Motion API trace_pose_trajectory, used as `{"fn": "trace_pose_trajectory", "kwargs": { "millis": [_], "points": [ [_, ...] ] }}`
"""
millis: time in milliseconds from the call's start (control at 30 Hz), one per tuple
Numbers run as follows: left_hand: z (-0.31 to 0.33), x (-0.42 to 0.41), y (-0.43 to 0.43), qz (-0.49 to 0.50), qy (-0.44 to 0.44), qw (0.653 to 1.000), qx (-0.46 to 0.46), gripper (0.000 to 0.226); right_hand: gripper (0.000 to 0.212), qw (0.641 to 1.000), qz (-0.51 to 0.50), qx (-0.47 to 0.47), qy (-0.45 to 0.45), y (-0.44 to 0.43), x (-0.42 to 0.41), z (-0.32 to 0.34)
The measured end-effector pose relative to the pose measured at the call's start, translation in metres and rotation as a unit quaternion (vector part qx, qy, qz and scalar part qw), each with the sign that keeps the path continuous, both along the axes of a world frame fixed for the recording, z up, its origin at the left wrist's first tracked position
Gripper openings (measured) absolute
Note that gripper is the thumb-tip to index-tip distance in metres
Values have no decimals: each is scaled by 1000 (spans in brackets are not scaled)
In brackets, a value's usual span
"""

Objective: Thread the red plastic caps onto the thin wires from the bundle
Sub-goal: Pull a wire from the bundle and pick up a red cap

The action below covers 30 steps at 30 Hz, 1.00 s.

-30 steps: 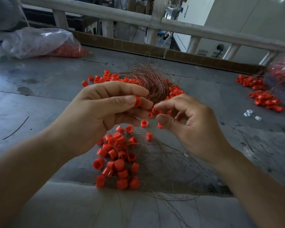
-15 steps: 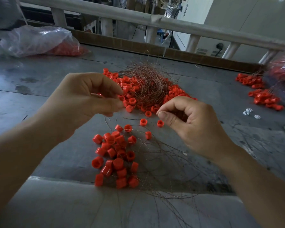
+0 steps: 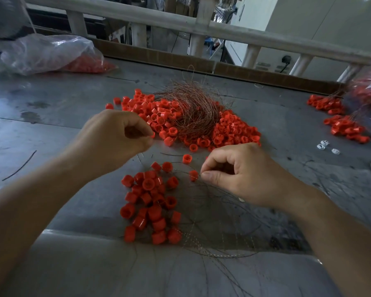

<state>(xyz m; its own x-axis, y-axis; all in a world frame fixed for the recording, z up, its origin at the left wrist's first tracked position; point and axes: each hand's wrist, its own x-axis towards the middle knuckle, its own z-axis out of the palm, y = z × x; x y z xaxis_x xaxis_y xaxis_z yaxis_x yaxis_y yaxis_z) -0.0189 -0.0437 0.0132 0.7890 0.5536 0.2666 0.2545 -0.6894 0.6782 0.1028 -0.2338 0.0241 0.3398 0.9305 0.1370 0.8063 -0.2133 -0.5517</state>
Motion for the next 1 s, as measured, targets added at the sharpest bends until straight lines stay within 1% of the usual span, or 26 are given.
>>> {"fn": "trace_pose_trajectory", "kwargs": {
  "millis": [67, 133, 267, 333, 400, 500, 633, 767, 867, 1000],
  "points": [
    [-5, 3, 5, 31, 6, 996, 84, 17, 6, 1000, -6, 5, 10, -1, 1, 1],
    [-11, 7, 10, 39, 14, 991, 126, 26, 9, 1000, -18, 18, 19, -1, 2, 2],
    [-20, 20, 14, 42, 34, 986, 159, 34, 13, 998, -44, 41, 17, 0, 4, 1],
    [-25, 25, 14, 30, 60, 984, 166, 36, 15, 997, -54, 47, 13, -1, 5, 1],
    [-27, 26, 15, 18, 82, 981, 172, 33, 13, 996, -65, 55, 8, 0, 6, 1],
    [-26, 26, 18, 22, 81, 979, 185, 20, 12, 995, -79, 60, -2, 0, 8, 0],
    [-25, 26, 15, 12, 85, 982, 168, 11, 13, 992, -104, 61, -26, 0, 13, -2],
    [-16, 20, 5, 21, 11, 992, 121, 7, 8, 984, -143, 77, -67, 4, 22, -7],
    [-10, 16, -4, 24, -22, 995, 99, 6, 19, 980, -146, 75, -110, 10, 28, -13],
    [-7, 12, -10, 9, -41, 995, 89, 10, 38, 978, -103, 25, -181, 22, 30, -18]
  ]
}}
